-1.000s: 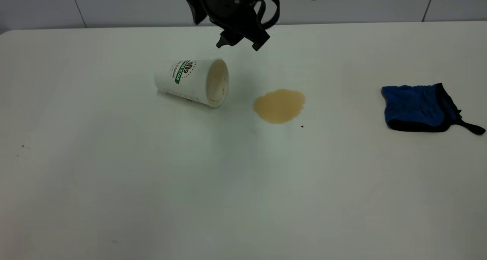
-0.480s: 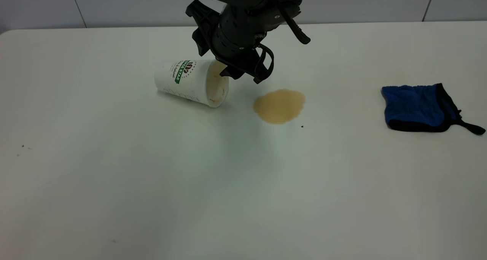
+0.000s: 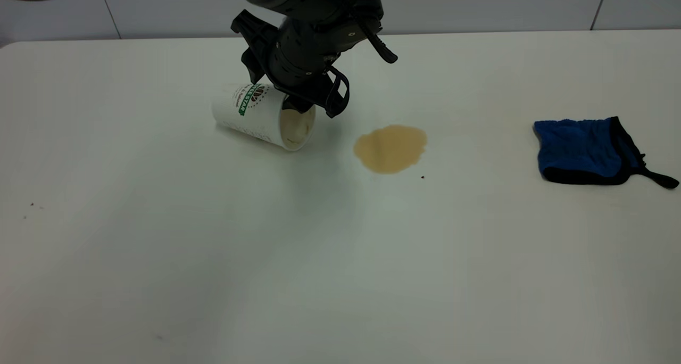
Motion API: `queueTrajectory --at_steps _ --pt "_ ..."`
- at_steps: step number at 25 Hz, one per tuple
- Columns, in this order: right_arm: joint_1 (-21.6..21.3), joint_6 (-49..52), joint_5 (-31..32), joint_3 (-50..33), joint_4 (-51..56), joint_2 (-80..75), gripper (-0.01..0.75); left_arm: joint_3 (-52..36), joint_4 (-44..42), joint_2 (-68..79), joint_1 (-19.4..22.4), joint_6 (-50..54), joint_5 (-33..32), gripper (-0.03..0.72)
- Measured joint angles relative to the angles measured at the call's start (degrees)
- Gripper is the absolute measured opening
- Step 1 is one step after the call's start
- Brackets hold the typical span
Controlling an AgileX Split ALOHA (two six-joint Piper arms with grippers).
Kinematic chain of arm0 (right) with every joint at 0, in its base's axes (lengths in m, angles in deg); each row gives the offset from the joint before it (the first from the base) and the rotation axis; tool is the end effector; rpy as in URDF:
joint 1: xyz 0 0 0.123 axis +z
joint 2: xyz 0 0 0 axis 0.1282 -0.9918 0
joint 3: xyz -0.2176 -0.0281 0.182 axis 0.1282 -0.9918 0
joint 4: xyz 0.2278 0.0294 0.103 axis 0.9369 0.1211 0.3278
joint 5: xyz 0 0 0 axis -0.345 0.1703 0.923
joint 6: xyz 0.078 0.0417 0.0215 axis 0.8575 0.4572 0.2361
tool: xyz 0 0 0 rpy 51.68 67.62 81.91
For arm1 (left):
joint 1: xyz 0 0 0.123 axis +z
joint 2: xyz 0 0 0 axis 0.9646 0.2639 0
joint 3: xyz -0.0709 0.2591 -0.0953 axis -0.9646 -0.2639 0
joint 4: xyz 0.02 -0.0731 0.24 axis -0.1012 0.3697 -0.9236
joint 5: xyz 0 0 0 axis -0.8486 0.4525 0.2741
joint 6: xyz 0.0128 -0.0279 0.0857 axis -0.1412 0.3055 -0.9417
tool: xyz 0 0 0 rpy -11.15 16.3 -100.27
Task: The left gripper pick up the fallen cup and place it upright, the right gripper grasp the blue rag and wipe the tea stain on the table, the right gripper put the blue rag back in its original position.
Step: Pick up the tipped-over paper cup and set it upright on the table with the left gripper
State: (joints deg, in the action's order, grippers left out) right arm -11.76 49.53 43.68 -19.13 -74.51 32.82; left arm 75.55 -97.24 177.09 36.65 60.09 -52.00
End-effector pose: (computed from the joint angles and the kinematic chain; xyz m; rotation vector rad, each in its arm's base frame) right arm -0.0063 0.0051 0.2640 -0.0034 2.1182 -0.0234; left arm 0.4348 -0.2734 0.0406 0.7073 2.4331 0.6114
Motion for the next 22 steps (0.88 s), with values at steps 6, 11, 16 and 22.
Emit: queueTrajectory --at_steps 6,11,16,22 --pt "0.0 0.16 0.0 0.0 -0.05 0.0 0.585 0.0 -0.17 0.0 0.85 -0.77 0.39 0.173" --pt "0.0 0.16 0.0 0.0 -0.05 0.0 0.585 0.0 -0.92 -1.41 1.16 -5.07 -2.53 0.045" --pt "0.0 0.16 0.0 0.0 -0.07 0.0 0.585 0.0 8.3 -10.5 2.9 -16.42 -2.83 0.018" --pt "0.0 0.16 0.0 0.0 -0.07 0.0 0.585 0.06 32.96 -22.48 12.89 -37.48 -1.85 0.016"
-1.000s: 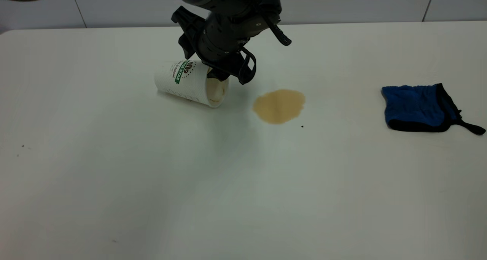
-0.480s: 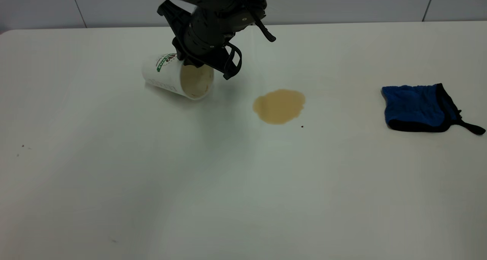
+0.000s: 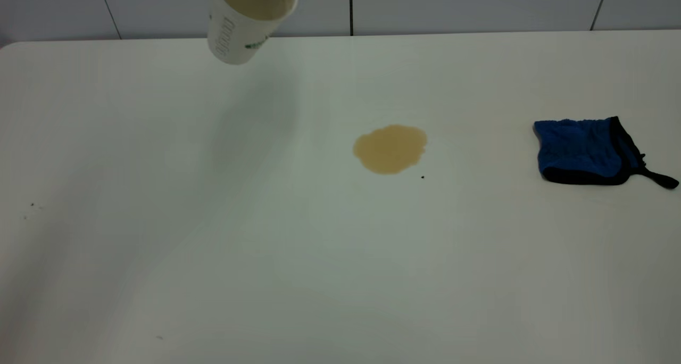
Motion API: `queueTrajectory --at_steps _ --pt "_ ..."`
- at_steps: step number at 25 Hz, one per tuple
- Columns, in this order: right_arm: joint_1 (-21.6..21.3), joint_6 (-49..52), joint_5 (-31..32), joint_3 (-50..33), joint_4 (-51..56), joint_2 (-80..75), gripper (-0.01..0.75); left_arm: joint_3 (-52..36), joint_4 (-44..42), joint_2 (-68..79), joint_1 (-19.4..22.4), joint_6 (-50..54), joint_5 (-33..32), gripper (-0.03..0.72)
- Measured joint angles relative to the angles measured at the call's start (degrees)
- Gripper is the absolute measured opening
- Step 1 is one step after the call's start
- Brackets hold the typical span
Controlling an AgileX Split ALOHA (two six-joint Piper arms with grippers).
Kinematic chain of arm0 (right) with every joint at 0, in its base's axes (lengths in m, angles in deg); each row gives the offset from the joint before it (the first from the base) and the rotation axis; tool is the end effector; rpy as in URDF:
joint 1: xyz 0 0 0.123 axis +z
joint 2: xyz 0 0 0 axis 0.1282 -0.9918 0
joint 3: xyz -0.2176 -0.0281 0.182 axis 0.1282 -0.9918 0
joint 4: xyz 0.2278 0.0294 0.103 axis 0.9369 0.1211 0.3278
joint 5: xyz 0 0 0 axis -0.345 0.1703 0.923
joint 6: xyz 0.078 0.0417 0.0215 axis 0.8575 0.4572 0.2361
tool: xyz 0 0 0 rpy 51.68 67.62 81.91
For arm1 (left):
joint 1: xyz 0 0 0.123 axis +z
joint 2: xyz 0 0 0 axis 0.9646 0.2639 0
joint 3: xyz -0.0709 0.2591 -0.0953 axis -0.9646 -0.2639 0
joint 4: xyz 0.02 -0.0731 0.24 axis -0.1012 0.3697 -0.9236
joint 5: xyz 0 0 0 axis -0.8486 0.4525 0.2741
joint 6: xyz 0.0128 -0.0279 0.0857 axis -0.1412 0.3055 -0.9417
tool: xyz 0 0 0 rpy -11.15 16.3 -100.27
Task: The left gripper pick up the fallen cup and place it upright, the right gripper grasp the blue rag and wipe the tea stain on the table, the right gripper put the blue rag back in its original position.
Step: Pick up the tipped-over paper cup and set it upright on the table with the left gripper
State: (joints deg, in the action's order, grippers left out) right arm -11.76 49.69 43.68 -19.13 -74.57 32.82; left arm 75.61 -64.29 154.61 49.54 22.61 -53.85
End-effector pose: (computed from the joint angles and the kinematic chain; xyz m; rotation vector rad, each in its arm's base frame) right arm -0.0063 0.0050 0.2640 -0.0004 2.1183 -0.0230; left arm 0.4590 -0.1912 0.2196 0.7124 2.4748 0.2267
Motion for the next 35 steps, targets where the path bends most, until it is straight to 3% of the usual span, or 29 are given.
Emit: queueTrajectory --at_steps 7,13,24,35 --pt "0.0 0.0 0.0 0.0 0.0 0.0 0.585 -0.05 30.31 0.76 14.75 -26.65 -0.77 0.016" --pt "0.0 0.02 0.0 0.0 0.0 0.0 0.585 -0.05 44.79 5.81 21.82 -38.45 -0.08 0.016" --pt "0.0 0.02 -0.05 0.0 0.0 0.0 0.585 -0.05 51.58 13.96 22.88 -42.65 3.5 0.04" --pt "0.0 0.02 -0.05 0.0 0.0 0.0 0.585 -0.05 52.0 14.55 22.07 -42.9 5.4 0.203"
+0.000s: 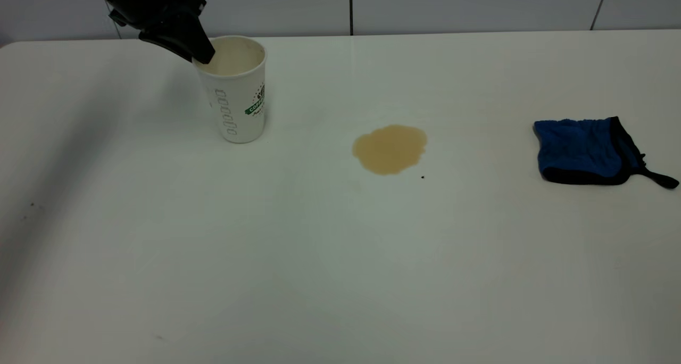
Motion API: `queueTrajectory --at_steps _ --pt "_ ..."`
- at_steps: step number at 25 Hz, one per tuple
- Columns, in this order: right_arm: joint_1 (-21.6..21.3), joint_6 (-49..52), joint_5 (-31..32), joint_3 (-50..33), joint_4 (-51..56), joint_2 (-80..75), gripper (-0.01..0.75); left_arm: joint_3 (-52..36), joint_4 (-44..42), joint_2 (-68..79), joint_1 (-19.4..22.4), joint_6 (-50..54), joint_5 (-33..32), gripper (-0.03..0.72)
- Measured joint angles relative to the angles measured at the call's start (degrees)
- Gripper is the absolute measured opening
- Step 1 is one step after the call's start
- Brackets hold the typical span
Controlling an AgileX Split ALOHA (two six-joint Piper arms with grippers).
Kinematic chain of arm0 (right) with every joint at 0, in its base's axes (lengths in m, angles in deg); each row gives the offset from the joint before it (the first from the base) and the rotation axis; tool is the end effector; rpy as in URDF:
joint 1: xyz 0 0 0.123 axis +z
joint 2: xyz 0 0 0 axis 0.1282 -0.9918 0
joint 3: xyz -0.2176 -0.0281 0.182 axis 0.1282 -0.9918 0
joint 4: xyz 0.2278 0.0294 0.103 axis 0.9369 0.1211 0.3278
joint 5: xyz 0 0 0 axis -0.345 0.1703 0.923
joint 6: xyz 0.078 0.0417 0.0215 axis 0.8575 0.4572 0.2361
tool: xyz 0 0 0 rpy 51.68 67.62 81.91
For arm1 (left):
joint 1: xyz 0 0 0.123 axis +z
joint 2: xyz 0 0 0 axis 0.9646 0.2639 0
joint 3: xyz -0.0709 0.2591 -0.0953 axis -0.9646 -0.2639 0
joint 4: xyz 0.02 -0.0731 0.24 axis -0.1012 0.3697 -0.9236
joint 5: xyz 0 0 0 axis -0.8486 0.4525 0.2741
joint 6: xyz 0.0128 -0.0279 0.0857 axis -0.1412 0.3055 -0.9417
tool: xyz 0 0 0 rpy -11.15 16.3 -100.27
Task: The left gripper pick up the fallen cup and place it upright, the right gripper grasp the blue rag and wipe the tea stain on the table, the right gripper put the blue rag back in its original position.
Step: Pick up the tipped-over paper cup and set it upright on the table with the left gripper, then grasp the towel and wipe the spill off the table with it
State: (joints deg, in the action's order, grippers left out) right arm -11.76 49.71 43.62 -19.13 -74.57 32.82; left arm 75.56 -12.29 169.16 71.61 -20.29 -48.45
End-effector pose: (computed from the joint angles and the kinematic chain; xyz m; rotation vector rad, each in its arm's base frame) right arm -0.0063 0.0050 0.2641 0.0000 2.1172 -0.0229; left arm 0.5135 -0.0626 0.1001 0.5503 2.5761 -0.4536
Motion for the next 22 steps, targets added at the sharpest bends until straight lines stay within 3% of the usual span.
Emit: queueTrajectory --at_steps 11,18,22 --pt "0.0 0.0 0.0 0.0 0.0 0.0 0.585 0.12 -2.99 -8.48 -0.11 2.14 -1.36 0.343" --pt "0.0 0.0 0.0 0.0 0.0 0.0 0.585 0.18 -13.15 -21.82 0.11 15.73 -9.56 0.353" --pt "0.0 0.0 0.0 0.0 0.0 0.0 0.585 0.18 -17.53 -29.28 0.18 17.45 -17.98 0.354"
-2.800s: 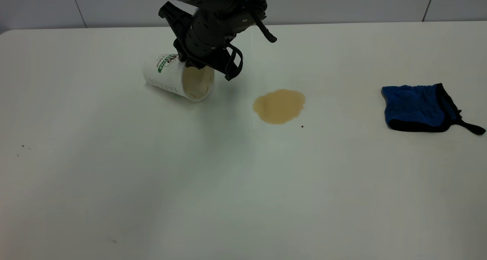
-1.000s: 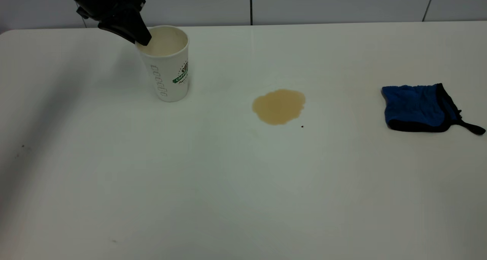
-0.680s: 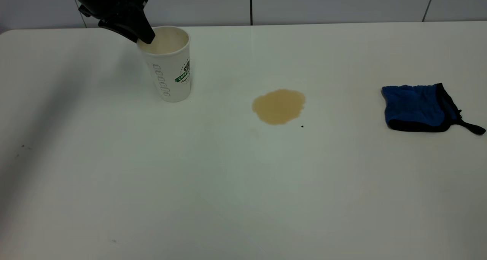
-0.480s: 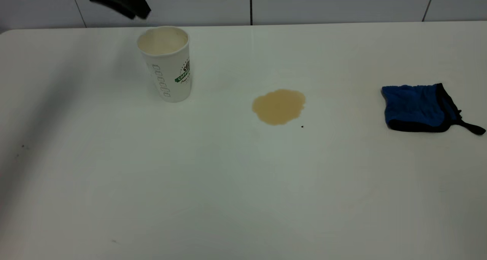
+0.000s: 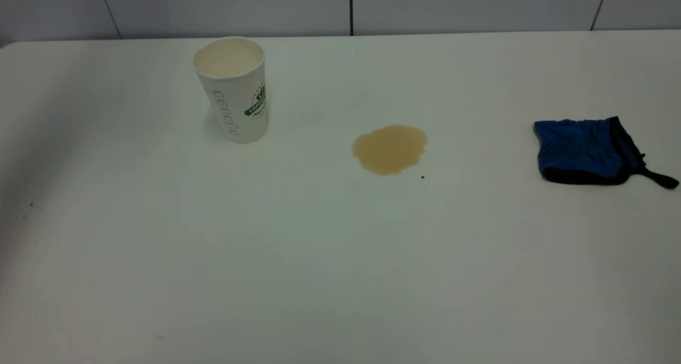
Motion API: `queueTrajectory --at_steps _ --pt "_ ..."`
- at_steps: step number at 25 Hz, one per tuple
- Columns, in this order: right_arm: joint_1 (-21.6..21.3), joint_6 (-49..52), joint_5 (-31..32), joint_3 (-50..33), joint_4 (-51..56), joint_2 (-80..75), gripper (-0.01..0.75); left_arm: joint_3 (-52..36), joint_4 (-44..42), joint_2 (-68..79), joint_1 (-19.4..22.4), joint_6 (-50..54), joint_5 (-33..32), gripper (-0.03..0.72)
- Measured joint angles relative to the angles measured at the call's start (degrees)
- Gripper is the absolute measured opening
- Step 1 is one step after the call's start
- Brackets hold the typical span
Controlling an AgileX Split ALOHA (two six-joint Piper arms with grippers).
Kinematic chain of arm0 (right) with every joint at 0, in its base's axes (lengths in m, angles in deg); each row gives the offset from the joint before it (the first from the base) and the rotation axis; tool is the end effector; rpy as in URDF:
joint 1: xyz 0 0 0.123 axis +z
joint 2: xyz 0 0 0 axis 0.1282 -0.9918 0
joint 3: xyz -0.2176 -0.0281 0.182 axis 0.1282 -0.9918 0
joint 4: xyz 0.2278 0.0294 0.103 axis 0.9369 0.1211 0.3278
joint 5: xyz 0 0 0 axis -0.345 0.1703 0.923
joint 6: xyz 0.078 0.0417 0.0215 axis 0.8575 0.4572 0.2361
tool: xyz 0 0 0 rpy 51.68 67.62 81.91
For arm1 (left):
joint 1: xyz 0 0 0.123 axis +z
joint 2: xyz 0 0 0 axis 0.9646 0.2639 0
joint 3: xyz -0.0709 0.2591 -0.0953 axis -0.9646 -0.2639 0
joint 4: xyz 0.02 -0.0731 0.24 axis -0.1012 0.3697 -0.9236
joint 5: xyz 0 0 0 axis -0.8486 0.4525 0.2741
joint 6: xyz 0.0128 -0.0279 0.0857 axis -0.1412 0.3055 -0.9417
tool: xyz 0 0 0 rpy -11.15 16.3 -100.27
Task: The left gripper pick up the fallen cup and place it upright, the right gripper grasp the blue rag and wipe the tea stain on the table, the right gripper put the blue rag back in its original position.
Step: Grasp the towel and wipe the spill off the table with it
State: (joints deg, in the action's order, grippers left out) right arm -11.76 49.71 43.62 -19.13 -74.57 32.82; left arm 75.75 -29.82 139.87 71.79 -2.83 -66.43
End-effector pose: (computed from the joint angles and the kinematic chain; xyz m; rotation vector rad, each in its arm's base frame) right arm -0.0063 0.0050 0.2641 0.0000 2.1172 -0.0229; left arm 0.4384 -0.0442 0.3308 0.5133 2.4957 -0.2232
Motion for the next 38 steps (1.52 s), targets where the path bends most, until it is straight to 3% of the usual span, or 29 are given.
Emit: queueTrajectory --at_steps 2,11,26,32,38 --pt "0.0 0.0 0.0 0.0 0.0 0.0 0.585 0.0 -2.62 -3.2 0.0 0.04 -4.97 0.354" --pt "0.0 0.05 0.0 0.0 -0.04 0.0 0.585 -5.03 -9.11 -16.92 0.06 15.85 -4.97 0.354" --pt "0.0 0.11 0.0 0.0 -0.04 0.0 0.585 -61.91 -12.36 -65.05 0.06 17.64 -4.97 0.354" --pt "0.0 0.11 0.0 0.0 -0.04 0.0 0.585 -73.59 -13.1 -84.33 1.2 19.94 -4.65 0.354" --pt "0.0 0.11 0.0 0.0 -0.04 0.0 0.585 -79.4 -15.13 -96.42 3.91 23.87 -4.44 0.354"
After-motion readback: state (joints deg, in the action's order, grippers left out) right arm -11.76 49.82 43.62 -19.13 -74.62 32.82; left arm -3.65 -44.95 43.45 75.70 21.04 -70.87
